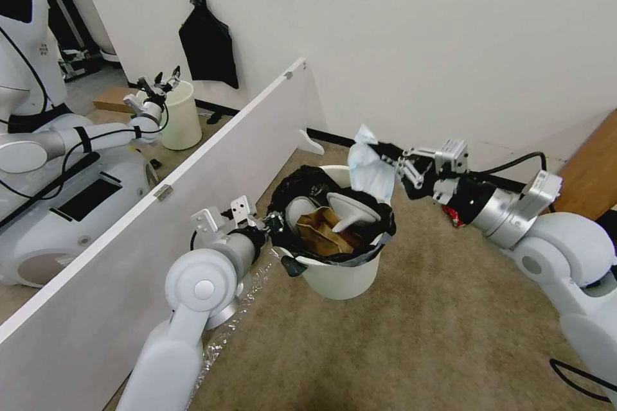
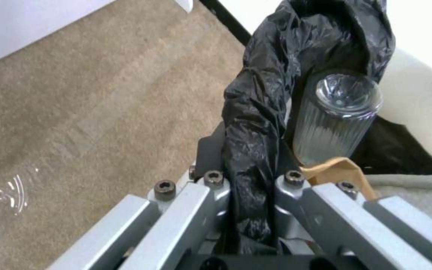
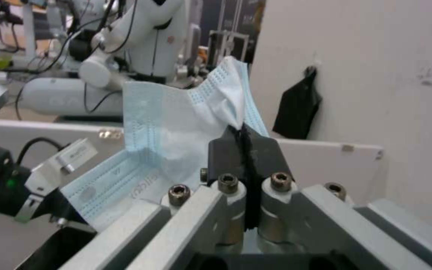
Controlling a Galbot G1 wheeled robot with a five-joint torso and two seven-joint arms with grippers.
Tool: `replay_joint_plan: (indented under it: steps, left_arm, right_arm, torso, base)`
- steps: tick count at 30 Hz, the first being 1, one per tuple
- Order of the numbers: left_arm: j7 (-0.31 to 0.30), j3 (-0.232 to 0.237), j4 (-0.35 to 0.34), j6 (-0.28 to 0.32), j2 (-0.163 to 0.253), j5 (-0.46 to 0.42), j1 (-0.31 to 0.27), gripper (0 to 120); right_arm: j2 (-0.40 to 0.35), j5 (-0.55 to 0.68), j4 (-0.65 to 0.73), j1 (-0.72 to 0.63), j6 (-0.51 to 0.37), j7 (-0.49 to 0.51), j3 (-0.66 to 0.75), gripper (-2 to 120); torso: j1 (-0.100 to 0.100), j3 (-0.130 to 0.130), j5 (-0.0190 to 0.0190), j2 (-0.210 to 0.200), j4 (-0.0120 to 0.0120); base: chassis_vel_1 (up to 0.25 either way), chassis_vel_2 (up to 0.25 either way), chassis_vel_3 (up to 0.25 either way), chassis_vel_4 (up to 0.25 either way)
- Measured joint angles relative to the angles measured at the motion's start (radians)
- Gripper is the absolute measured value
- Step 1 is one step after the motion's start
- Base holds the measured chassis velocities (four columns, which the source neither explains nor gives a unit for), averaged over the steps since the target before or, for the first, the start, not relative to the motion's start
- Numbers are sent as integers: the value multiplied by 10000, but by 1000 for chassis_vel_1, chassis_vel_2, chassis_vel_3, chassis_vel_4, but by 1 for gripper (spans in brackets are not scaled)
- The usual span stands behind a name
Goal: Pick up the trash bin, then pick up the garbage from the floor and place it into the trash bin.
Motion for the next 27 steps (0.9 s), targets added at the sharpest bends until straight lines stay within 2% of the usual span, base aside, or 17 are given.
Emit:
replay_joint_plan:
  steps: [13,18,27]
  left_arm:
    - [41,567,154,-29,-81,85,-143,4]
    - [111,1036,287,-69,-116,296,-184,4]
    - [109,1353,509,-93,-141,316,-473,4]
  right_arm:
    - [-378,-112,-116,-2,-24,-32,-565,0]
    - [-509,-80,-256,257,-67,3,-929,0]
    - [-890,-64,-292,263,-75,-40,-1051,0]
  torso:
    - [0,0,0,0,0]
    - [1,0,0,0,0]
    - [0,0,0,0,-1]
  base:
    - [0,0,0,0]
    - [0,0,0,0]
    - [0,0,0,0]
